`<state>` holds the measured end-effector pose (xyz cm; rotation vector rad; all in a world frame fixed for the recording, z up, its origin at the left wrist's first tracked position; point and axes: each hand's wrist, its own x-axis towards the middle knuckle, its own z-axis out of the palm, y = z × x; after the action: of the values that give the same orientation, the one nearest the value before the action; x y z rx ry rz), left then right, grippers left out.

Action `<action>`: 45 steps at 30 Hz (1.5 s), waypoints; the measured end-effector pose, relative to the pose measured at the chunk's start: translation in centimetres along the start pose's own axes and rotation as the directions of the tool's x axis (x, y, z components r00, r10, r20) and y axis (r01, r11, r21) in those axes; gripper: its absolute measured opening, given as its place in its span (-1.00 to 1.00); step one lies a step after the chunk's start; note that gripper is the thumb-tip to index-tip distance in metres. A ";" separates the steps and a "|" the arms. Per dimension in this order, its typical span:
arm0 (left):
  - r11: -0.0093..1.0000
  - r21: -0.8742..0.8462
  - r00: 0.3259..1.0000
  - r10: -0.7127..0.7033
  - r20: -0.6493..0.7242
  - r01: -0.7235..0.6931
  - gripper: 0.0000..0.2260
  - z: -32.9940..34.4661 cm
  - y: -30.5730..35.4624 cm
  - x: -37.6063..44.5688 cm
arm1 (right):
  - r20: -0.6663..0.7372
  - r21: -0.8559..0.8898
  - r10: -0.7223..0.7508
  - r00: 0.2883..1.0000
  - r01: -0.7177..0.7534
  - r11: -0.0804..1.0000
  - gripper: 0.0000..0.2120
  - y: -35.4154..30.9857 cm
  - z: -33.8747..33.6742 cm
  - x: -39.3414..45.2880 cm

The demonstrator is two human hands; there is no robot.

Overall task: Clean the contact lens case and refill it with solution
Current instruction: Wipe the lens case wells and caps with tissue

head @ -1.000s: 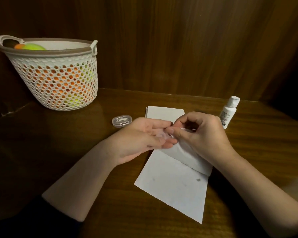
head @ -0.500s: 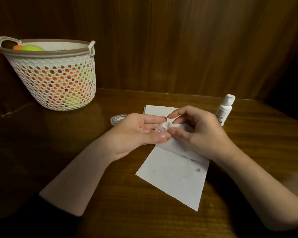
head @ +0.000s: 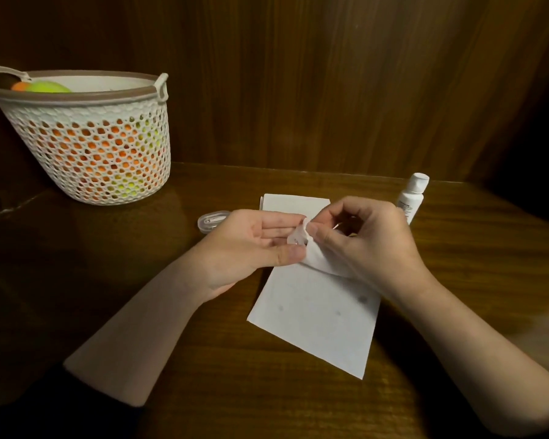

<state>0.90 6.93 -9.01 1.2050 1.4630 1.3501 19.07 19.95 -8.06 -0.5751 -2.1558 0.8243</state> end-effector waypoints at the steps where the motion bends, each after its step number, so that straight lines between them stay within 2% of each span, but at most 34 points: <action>1: 1.000 -0.002 1.000 0.011 -0.014 -0.011 -0.44 0.1 0.0 0.0 | 0.005 -0.007 0.005 1.000 -0.005 1.000 -0.93 0.0 0.0 -0.1; 4: 0.999 -0.016 0.997 0.051 -0.058 -0.052 -0.43 0.1 0.1 -0.1 | 0.076 0.014 0.038 0.996 -0.039 0.999 -0.94 0.0 -0.1 0.0; 6: 0.996 -0.021 0.993 0.082 -0.083 -0.084 -0.49 0.0 0.1 -0.1 | 0.168 0.063 0.083 0.982 -0.095 0.993 -0.81 -0.1 -0.1 0.0; 8: 0.996 -0.023 0.992 0.088 -0.090 -0.091 -0.47 -0.1 0.1 0.0 | 0.197 0.045 0.082 0.977 -0.093 0.995 -0.70 -0.1 0.1 -0.1; 13: 0.995 -0.006 0.991 0.096 -0.093 -0.097 -0.44 0.0 0.2 -0.1 | 0.065 0.025 0.045 0.997 -0.047 0.999 -0.85 -0.1 -0.3 0.0; 17: 0.993 0.014 0.989 0.115 -0.095 -0.114 -0.39 -0.1 0.2 -0.1 | 0.165 -0.030 -0.014 0.986 0.019 0.999 -0.85 -0.6 -0.4 -0.1; 19: 0.995 0.009 0.992 0.104 -0.067 -0.104 -0.39 0.0 0.3 -0.2 | 0.158 -0.050 -0.027 0.987 0.035 0.998 -0.85 -0.6 -0.3 -0.1; 24: 0.996 0.028 0.995 0.089 -0.036 -0.088 -0.45 0.2 0.3 -0.3 | 0.001 -0.036 -0.046 0.999 0.046 0.998 -0.90 -0.9 -0.3 -0.2; 28: 0.997 0.013 0.996 0.083 -0.046 -0.082 -0.45 0.3 0.0 -0.2 | 0.046 -0.114 -0.060 0.997 0.065 0.991 -0.95 -1.1 -0.4 -0.2; 30: 0.996 -0.020 0.995 0.085 -0.055 -0.087 -0.44 0.1 0.0 -0.2 | 0.099 -0.135 -0.075 0.992 0.088 0.987 -0.90 -1.1 -0.6 -0.2; 34: 0.996 -0.053 0.994 0.071 -0.082 -0.076 -0.42 -0.2 0.3 -0.1 | 0.151 -0.088 -0.035 0.988 0.049 0.995 -0.79 -0.8 -0.5 -0.1; 38: 0.996 -0.067 0.997 0.053 -0.051 -0.056 -0.42 -0.1 0.3 -0.1 | 0.003 -0.048 0.009 1.000 -0.009 0.999 -0.86 -0.2 -0.5 0.2; 43: 0.998 -0.019 0.997 0.064 -0.040 -0.065 -0.43 -0.1 0.4 -0.2 | -0.058 0.009 0.014 0.998 -0.014 1.000 -0.91 -0.2 0.3 -0.4; 45: 0.997 -0.006 0.997 0.074 -0.030 -0.074 -0.40 -0.2 0.4 -0.1 | -0.039 0.061 0.038 0.999 -0.036 0.997 -0.92 -0.2 0.5 -0.4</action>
<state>0.79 6.73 -8.64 1.2506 1.4449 1.4272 18.97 19.35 -8.34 -0.5975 -2.0821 0.8874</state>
